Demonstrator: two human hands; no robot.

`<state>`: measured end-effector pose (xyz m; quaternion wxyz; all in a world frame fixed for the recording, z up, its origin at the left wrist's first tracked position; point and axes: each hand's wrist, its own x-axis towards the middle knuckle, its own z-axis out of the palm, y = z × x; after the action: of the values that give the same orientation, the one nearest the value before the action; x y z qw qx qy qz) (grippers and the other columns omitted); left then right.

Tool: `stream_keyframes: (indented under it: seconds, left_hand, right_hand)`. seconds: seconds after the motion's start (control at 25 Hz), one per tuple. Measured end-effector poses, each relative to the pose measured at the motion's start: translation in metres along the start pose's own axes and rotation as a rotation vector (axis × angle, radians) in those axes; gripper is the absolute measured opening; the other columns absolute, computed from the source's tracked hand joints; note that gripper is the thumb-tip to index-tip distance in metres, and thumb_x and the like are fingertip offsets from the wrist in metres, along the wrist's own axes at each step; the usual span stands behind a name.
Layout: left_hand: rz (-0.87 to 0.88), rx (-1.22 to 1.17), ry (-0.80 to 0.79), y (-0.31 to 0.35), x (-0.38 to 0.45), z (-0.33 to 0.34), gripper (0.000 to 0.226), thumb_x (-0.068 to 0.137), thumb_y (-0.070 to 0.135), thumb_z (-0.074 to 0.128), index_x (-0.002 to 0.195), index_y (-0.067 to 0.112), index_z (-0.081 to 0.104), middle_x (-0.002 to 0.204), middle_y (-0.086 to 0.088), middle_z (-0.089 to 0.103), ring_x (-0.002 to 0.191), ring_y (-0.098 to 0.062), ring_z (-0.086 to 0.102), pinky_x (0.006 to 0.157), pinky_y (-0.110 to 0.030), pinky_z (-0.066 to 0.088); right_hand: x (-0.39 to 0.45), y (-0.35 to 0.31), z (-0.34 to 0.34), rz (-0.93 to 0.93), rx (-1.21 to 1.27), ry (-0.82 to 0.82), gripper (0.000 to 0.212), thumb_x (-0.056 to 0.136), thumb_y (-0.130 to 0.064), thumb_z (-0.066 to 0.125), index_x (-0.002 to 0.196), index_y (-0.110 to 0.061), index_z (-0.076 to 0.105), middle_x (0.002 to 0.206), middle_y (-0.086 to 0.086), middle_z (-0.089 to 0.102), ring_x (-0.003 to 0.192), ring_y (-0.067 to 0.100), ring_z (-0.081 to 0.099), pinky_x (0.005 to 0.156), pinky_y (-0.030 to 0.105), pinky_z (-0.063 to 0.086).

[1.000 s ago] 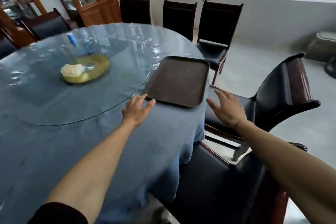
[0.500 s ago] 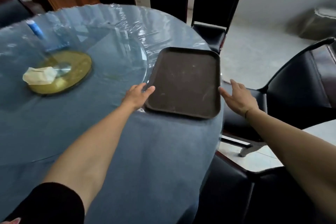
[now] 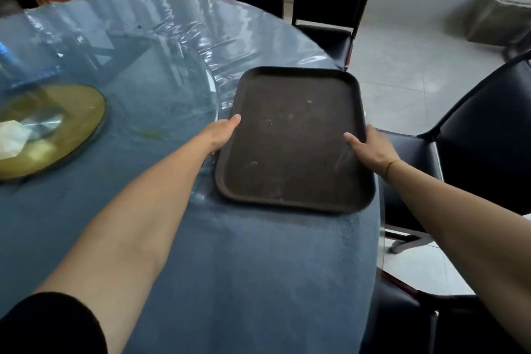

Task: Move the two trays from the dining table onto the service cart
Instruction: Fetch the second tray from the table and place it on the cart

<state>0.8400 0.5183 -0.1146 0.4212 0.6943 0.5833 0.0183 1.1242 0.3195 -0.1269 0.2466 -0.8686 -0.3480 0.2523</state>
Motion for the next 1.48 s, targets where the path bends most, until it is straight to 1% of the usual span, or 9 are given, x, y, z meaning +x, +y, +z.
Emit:
stream_keyframes:
  seconds: [0.2,0.6,0.76,0.84,0.92,1.0,1.08,1.28,1.48]
  left_hand:
    - [-0.057,0.007,-0.057,0.011,0.030,0.002,0.080,0.083,0.078,0.026,0.151,0.034,0.031,0.153,0.006,0.039,0.130,-0.026,0.046,0.087,-0.044,0.047]
    - [-0.159,-0.213,-0.192,0.026,0.067,0.000,0.081,0.082,0.084,0.024,0.138,0.031,0.050,0.118,0.000,0.065,0.108,-0.024,0.057,0.100,-0.047,0.040]
    - [-0.204,-0.201,-0.226,0.029,0.069,-0.004,0.091,0.078,0.088,0.023,0.134,0.024,0.055,0.123,-0.008,0.062,0.118,-0.027,0.055,0.094,-0.046,0.041]
    - [-0.225,-0.222,-0.233,0.029,0.069,-0.006,0.081,0.078,0.087,0.023,0.106,0.022,0.064,0.099,-0.005,0.060,0.095,-0.023,0.059,0.080,-0.039,0.045]
    - [-0.238,-0.238,-0.225,0.031,0.071,-0.010,0.076,0.079,0.085,0.025,0.099,0.022,0.061,0.096,-0.006,0.059,0.085,-0.022,0.056,0.072,-0.037,0.045]
    - [-0.248,-0.228,-0.197,0.033,0.071,-0.011,0.083,0.077,0.084,0.027,0.121,0.020,0.059,0.114,-0.011,0.060,0.102,-0.027,0.058,0.080,-0.045,0.047]
    - [-0.267,-0.201,-0.176,0.037,0.064,-0.015,0.092,0.075,0.084,0.027,0.132,0.018,0.054,0.120,-0.013,0.058,0.107,-0.029,0.057,0.085,-0.050,0.047]
    - [-0.271,-0.210,-0.154,0.054,0.022,-0.038,0.074,0.069,0.083,0.030,0.081,0.016,0.058,0.084,-0.008,0.060,0.074,-0.025,0.059,0.061,-0.040,0.051]
    - [-0.244,-0.171,-0.173,0.083,-0.046,-0.052,0.067,0.066,0.080,0.034,0.068,0.017,0.056,0.071,-0.005,0.052,0.064,-0.023,0.052,0.054,-0.044,0.056]
  right_hand:
    - [0.032,0.004,0.009,0.149,0.181,-0.022,0.078,0.094,-0.055,0.050,0.151,-0.008,0.025,0.154,0.019,0.034,0.139,0.038,0.036,0.113,0.042,0.030]
    - [0.068,-0.008,0.004,0.293,0.385,-0.053,0.084,0.090,-0.066,0.045,0.152,-0.013,0.028,0.156,0.012,0.033,0.139,0.035,0.038,0.115,0.047,0.032]
    - [0.068,-0.013,-0.003,0.389,0.442,-0.174,0.072,0.087,-0.073,0.040,0.133,-0.019,0.052,0.121,0.002,0.063,0.101,0.025,0.062,0.072,0.033,0.048]
    - [0.066,-0.016,-0.007,0.423,0.468,-0.204,0.063,0.084,-0.078,0.038,0.108,-0.024,0.062,0.096,-0.003,0.066,0.083,0.019,0.061,0.060,0.029,0.044]
    - [0.066,-0.018,-0.013,0.427,0.489,-0.212,0.065,0.081,-0.081,0.039,0.104,-0.024,0.061,0.097,0.000,0.062,0.092,0.022,0.059,0.072,0.035,0.049]
    - [0.065,-0.020,-0.018,0.451,0.490,-0.204,0.070,0.079,-0.082,0.039,0.110,-0.022,0.059,0.102,0.003,0.059,0.107,0.027,0.055,0.092,0.046,0.046]
    - [0.059,-0.026,-0.028,0.474,0.496,-0.196,0.072,0.079,-0.082,0.038,0.111,-0.021,0.060,0.103,0.003,0.058,0.112,0.028,0.052,0.092,0.046,0.042]
    - [0.030,-0.046,-0.063,0.442,0.498,-0.243,0.068,0.078,-0.083,0.037,0.100,-0.023,0.061,0.105,0.004,0.059,0.113,0.029,0.050,0.088,0.045,0.038]
    - [-0.022,-0.044,-0.104,0.457,0.519,-0.256,0.077,0.071,-0.087,0.044,0.107,-0.021,0.062,0.108,0.008,0.059,0.107,0.030,0.054,0.085,0.046,0.041]
